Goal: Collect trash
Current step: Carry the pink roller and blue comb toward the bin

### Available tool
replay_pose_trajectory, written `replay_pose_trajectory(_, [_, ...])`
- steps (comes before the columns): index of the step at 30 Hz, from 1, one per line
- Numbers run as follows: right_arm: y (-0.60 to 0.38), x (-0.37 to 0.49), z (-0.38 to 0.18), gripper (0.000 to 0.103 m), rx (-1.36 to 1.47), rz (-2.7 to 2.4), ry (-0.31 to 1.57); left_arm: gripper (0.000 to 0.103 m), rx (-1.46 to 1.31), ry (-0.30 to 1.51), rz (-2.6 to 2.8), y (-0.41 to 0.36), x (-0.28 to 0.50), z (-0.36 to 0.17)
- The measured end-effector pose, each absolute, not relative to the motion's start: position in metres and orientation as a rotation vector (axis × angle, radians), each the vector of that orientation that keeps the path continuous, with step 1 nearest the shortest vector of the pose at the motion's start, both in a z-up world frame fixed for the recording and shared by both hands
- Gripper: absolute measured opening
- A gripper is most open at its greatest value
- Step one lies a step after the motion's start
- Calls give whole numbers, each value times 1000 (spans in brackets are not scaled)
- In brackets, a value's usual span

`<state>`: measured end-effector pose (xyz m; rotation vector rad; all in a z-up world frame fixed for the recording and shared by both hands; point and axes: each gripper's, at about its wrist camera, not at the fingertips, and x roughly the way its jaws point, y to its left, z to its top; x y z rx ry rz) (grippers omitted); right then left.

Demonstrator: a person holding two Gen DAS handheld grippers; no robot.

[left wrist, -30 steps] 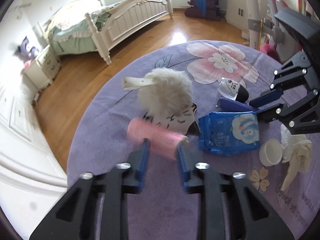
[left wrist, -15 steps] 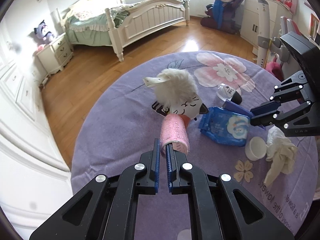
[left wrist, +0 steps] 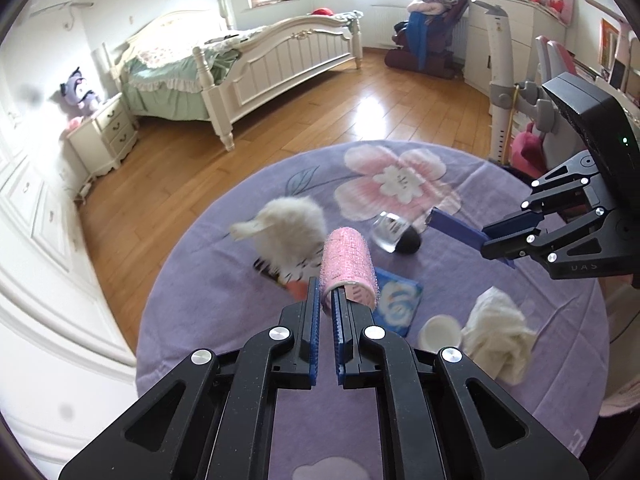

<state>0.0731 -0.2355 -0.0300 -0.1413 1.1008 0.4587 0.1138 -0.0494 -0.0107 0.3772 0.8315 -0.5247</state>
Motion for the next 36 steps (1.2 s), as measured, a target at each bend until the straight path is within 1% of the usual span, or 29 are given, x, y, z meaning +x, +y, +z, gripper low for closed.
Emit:
replay_pose_trajectory(8, [-298, 66, -19, 14, -131, 330, 1072, 7, 410, 802, -631, -121, 116, -5])
replay_pose_trajectory(21, [-407, 55, -23, 14, -88, 111, 1066, 7, 468, 781, -809, -263, 115, -10])
replay_pose_trajectory(30, [-463, 55, -37, 15, -44, -1, 1089, 7, 497, 811, -891, -358, 118, -29])
replay_pose_trajectory(36, [-493, 55, -47, 15, -7, -51, 1110, 7, 498, 849, -918, -401, 121, -44])
